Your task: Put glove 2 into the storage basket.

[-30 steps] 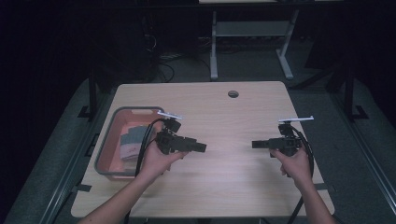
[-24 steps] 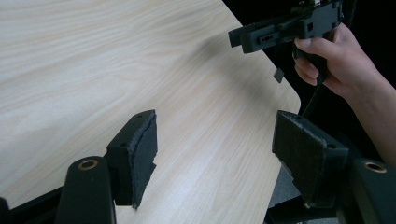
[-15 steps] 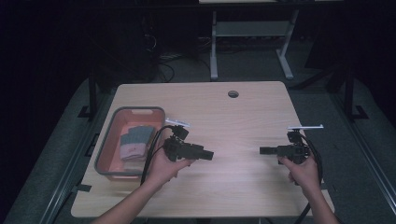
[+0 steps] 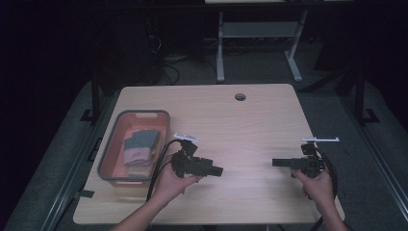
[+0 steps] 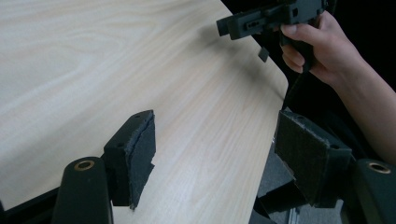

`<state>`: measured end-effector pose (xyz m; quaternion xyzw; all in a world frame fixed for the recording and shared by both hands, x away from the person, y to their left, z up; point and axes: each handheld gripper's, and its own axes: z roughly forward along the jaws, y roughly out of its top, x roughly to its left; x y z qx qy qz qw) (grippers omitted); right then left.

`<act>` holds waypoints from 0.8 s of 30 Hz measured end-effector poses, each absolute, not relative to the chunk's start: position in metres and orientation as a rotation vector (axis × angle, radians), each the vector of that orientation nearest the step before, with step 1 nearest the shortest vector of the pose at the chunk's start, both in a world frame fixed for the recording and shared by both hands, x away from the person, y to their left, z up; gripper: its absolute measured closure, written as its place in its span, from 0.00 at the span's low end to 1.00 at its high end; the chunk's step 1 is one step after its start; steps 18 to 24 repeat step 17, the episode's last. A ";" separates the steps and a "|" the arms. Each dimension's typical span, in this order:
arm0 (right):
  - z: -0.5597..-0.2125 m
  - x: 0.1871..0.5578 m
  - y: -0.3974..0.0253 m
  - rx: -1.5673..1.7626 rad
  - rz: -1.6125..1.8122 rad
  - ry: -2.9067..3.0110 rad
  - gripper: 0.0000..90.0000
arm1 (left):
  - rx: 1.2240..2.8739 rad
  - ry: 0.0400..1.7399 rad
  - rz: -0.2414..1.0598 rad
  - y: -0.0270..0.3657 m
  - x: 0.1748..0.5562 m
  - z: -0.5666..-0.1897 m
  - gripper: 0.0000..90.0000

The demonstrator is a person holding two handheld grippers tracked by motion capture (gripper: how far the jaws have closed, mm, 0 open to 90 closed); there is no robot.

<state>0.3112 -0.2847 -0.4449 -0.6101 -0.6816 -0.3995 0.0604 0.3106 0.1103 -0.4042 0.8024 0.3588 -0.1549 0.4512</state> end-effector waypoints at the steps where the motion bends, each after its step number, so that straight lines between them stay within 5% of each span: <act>1: -0.446 0.310 -0.285 -1.843 -1.207 -2.069 0.39 | 1.987 0.883 -0.374 0.110 0.308 -0.406 0.33; 24: -0.461 0.270 -0.264 -1.813 -1.282 -2.159 0.38 | 1.933 0.848 -0.349 0.121 0.258 -0.435 0.31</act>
